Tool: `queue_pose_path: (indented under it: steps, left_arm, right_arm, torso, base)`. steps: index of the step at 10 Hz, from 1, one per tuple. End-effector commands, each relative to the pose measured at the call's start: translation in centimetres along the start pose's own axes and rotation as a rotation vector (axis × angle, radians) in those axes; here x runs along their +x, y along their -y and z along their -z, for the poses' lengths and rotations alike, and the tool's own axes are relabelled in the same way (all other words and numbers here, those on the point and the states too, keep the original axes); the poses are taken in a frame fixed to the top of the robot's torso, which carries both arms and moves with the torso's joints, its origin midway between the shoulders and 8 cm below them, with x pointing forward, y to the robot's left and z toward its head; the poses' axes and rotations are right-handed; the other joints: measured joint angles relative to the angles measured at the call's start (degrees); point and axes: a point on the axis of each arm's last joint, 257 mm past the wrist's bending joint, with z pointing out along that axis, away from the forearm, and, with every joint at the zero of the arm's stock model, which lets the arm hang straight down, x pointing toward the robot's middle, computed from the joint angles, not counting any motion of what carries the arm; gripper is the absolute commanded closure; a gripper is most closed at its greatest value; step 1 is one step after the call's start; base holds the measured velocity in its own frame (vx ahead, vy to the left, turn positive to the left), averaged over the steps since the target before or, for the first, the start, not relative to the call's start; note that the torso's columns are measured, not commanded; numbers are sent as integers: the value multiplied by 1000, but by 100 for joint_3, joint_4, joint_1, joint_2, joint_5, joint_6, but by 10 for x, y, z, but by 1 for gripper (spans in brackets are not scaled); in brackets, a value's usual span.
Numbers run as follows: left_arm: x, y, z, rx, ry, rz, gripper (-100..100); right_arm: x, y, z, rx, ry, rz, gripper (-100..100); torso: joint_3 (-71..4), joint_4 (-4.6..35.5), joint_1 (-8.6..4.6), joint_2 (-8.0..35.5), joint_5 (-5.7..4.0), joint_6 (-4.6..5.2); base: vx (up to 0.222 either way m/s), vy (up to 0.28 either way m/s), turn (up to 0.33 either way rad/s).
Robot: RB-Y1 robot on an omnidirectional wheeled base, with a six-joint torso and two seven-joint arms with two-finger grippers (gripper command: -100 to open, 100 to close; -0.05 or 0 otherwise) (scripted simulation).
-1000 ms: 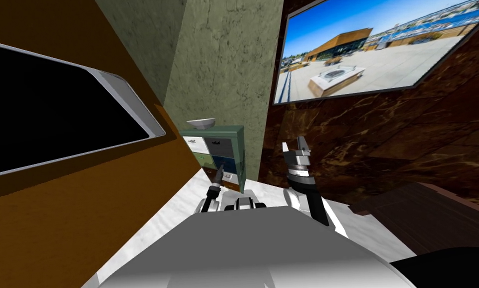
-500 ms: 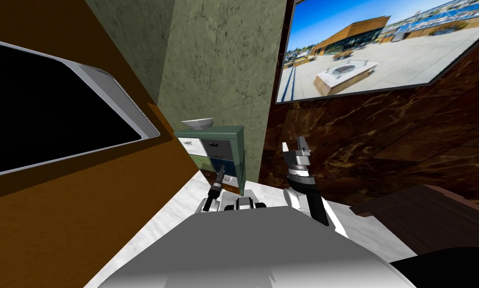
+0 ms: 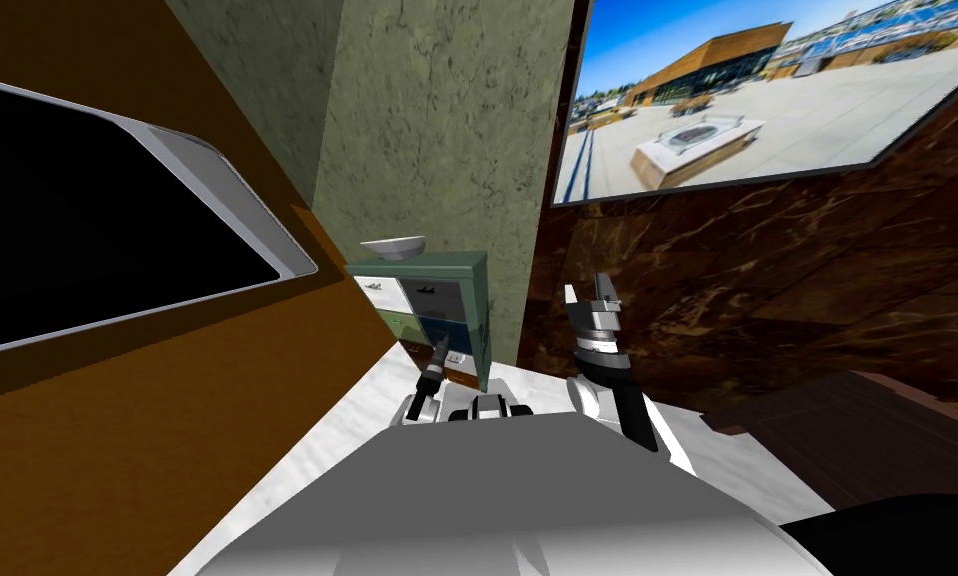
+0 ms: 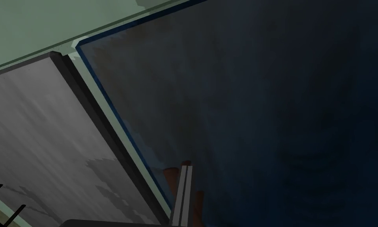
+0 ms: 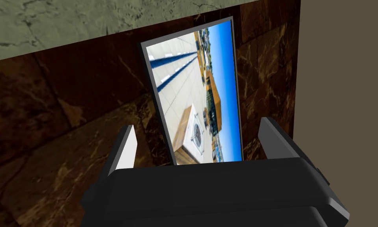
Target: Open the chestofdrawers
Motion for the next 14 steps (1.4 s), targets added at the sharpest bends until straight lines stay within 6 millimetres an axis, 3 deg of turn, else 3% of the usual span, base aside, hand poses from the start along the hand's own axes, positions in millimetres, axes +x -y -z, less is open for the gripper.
queue_pose_path:
  steps: [1,4,5,11,12,14]
  left_arm:
    - [-1,6,1,5,-4,0,100]
    - [-2,10,2,9,-8,-1,100]
    - [-3,9,-3,-4,-7,1,-100]
    - [-6,14,-11,-9,-4,-1,-100]
    - [-3,8,-5,-11,-7,2,100]
    - [-5,14,-8,-9,-10,0,100]
  right_arm:
    - [0,0,0,0,0,0,0]
    - [0,0,0,0,0,0,0]
    - [0,0,0,0,0,0,0]
    - [0,0,0,0,0,0,0]
    - [0,0,0,0,0,0,0]
    - [0,0,0,0,0,0,0]
  torso:
    - [4,0,6,11,1,-1]
    - [-8,-4,-7,-11,-2,0]
    - [-32,-15,-19,-52,-5,0]
    - [-2,-2,6,-2,1,-1]
    - [-1,-2,5,2,1,-1]
    - [1,1,-2,1,-1,0]
  base:
    - [-166,70,18]
    - [-160,52,19]
    - [71,-33,-42]
    - [101,-40,-17]
    - [-76,12,27]
    - [-87,12,17]
